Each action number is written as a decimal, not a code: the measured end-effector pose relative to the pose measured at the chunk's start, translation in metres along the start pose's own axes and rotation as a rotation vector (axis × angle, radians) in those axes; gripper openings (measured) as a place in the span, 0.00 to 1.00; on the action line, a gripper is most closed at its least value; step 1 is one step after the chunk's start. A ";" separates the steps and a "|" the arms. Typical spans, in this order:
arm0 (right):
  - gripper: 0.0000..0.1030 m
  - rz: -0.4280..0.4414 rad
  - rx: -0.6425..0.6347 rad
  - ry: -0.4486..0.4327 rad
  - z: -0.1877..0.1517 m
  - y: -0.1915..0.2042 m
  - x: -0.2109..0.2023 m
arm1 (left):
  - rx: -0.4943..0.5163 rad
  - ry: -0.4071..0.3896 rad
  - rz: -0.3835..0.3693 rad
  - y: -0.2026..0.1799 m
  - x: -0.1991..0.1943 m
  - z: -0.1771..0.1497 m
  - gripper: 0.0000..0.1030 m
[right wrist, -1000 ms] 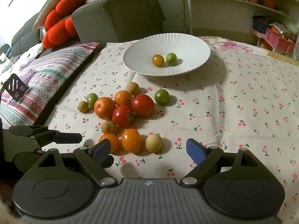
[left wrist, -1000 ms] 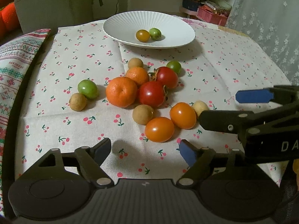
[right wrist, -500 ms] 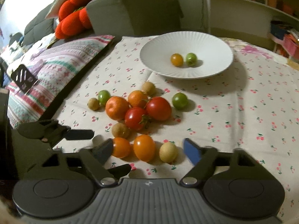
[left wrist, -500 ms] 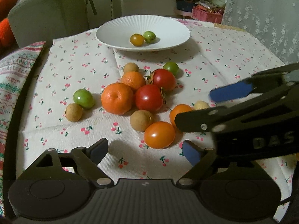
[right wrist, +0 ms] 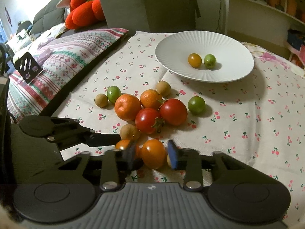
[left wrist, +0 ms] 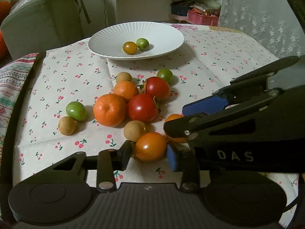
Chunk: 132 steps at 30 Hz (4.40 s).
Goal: Organize fruits
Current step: 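Grasp an orange cherry tomato with each gripper, then carry both orange tomatoes over the white plate, then open both grippers to set the orange tomatoes beside the others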
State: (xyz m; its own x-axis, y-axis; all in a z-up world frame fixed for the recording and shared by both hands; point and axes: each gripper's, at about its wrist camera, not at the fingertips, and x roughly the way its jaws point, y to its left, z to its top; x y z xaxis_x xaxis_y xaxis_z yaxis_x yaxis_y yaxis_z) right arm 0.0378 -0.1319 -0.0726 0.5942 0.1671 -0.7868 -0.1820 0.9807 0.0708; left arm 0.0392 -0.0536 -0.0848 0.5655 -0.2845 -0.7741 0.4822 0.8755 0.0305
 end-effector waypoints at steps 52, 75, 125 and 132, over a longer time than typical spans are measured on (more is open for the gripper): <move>0.25 -0.006 0.241 -0.125 0.012 -0.044 -0.040 | -0.182 -0.036 -0.020 0.040 -0.031 0.025 0.32; 0.25 -0.032 0.340 -0.206 0.055 -0.099 -0.034 | -0.209 -0.088 0.002 0.057 -0.016 0.088 0.32; 0.25 0.027 0.395 -0.082 0.086 -0.125 0.032 | 0.058 -0.062 -0.044 0.033 0.087 0.140 0.32; 0.25 0.027 0.385 -0.088 0.085 -0.122 0.031 | 0.078 -0.070 -0.035 0.033 0.085 0.140 0.32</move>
State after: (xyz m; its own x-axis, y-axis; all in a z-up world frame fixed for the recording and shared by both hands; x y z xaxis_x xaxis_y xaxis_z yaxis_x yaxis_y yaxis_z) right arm 0.1455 -0.2380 -0.0535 0.6613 0.1848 -0.7270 0.0990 0.9392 0.3288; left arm 0.1966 -0.1037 -0.0614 0.5915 -0.3436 -0.7294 0.5516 0.8323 0.0553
